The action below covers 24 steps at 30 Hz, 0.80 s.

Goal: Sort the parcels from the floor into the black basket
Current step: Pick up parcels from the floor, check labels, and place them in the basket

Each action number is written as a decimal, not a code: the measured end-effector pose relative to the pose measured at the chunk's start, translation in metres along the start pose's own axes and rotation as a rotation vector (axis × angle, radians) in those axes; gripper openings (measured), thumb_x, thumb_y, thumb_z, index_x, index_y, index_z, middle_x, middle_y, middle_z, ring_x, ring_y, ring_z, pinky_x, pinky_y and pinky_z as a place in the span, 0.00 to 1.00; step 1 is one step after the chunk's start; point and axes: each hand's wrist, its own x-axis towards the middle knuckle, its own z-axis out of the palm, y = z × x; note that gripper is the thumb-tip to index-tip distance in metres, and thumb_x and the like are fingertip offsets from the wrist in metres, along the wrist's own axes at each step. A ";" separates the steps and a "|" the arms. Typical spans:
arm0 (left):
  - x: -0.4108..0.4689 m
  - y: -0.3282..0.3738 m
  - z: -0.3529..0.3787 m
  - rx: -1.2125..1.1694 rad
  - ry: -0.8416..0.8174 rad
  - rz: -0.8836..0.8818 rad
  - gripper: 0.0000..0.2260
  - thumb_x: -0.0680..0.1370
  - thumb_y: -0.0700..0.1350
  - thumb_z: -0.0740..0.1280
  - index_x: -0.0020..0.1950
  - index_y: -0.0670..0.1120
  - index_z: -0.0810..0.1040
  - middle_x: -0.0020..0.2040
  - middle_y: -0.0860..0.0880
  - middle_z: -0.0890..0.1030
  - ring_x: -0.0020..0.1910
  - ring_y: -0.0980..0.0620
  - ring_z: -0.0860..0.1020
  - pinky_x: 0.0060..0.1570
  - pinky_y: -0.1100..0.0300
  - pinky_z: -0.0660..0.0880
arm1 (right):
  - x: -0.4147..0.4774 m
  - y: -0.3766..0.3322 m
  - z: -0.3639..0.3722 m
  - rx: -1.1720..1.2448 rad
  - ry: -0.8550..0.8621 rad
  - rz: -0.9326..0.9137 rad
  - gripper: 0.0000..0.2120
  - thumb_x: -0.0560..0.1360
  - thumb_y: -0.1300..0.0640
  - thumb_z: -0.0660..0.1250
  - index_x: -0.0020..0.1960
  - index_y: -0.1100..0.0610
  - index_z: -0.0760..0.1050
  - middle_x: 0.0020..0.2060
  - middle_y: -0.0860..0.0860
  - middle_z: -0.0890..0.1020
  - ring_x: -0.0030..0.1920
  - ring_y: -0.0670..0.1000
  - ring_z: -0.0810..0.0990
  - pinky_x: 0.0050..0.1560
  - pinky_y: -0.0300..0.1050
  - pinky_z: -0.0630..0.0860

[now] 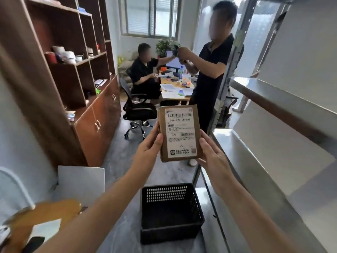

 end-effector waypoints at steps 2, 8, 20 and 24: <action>0.009 -0.009 -0.024 0.019 0.054 -0.013 0.22 0.81 0.51 0.62 0.76 0.57 0.65 0.65 0.59 0.78 0.66 0.59 0.75 0.68 0.51 0.71 | 0.018 0.008 0.020 -0.031 -0.042 0.012 0.18 0.84 0.53 0.55 0.73 0.44 0.69 0.58 0.49 0.83 0.59 0.48 0.81 0.49 0.37 0.79; 0.056 -0.035 -0.086 -0.005 0.158 -0.056 0.20 0.83 0.47 0.62 0.76 0.50 0.68 0.66 0.52 0.79 0.66 0.55 0.76 0.68 0.52 0.72 | 0.078 0.033 0.075 -0.100 -0.076 0.041 0.18 0.84 0.54 0.56 0.72 0.45 0.70 0.57 0.47 0.83 0.55 0.42 0.83 0.42 0.29 0.77; 0.147 -0.092 -0.149 0.150 0.180 -0.176 0.22 0.76 0.62 0.65 0.69 0.62 0.72 0.66 0.52 0.78 0.63 0.54 0.78 0.65 0.51 0.74 | 0.174 0.080 0.130 -0.102 -0.002 0.177 0.18 0.84 0.54 0.57 0.72 0.45 0.70 0.56 0.47 0.84 0.56 0.45 0.83 0.53 0.38 0.79; 0.162 -0.119 -0.155 0.202 0.196 -0.218 0.21 0.72 0.69 0.63 0.65 0.71 0.72 0.64 0.49 0.78 0.63 0.52 0.78 0.65 0.49 0.74 | 0.195 0.102 0.130 -0.072 -0.012 0.211 0.18 0.84 0.56 0.57 0.73 0.47 0.70 0.58 0.48 0.83 0.57 0.46 0.83 0.56 0.41 0.79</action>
